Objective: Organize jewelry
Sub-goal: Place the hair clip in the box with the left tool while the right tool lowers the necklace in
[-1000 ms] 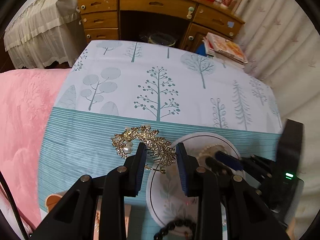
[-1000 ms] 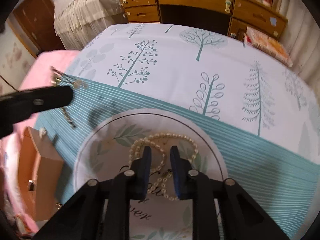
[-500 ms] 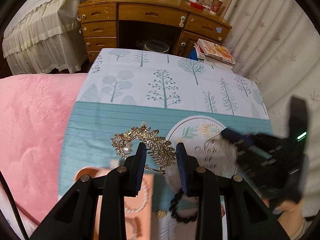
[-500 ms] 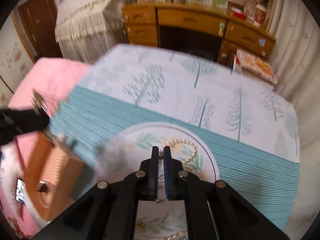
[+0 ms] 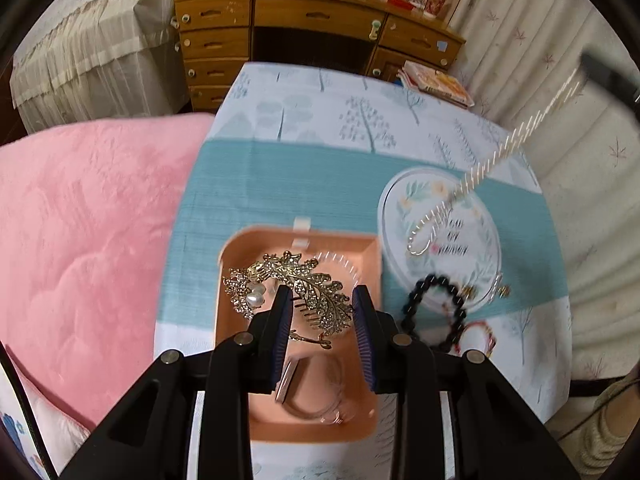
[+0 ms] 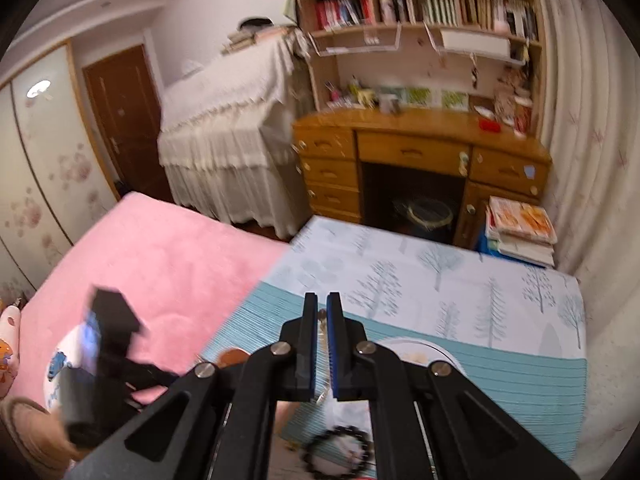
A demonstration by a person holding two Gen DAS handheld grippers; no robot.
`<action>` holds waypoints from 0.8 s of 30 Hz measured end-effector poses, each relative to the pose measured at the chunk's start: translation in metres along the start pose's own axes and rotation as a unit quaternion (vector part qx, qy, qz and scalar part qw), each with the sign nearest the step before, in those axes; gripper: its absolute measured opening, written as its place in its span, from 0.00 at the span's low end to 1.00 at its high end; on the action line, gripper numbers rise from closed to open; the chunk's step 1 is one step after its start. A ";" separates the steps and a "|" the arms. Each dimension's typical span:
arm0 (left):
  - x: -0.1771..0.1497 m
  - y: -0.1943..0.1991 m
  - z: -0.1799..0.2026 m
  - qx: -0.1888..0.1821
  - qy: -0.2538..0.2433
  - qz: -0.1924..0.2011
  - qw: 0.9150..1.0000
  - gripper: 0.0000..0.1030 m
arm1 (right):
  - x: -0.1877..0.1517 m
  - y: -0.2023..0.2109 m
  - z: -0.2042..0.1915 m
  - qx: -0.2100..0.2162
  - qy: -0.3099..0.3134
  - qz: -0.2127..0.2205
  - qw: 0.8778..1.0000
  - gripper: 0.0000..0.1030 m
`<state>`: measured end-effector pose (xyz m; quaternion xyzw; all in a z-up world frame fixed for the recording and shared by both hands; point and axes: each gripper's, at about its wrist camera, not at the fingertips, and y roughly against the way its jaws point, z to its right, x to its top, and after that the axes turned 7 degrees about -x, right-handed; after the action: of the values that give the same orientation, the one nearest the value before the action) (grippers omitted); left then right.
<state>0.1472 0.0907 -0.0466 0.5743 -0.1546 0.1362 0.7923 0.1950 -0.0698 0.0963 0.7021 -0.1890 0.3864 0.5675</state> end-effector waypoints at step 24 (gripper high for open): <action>-0.022 -0.065 -0.025 -0.028 -0.021 -0.001 0.999 0.28 | -0.018 -0.053 -0.090 0.031 0.033 -0.053 0.998 0.04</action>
<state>0.1553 0.0938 -0.1193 0.5548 -0.1746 0.1186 0.8047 0.1912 0.0273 0.0531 0.7154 -0.1205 0.3847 0.5707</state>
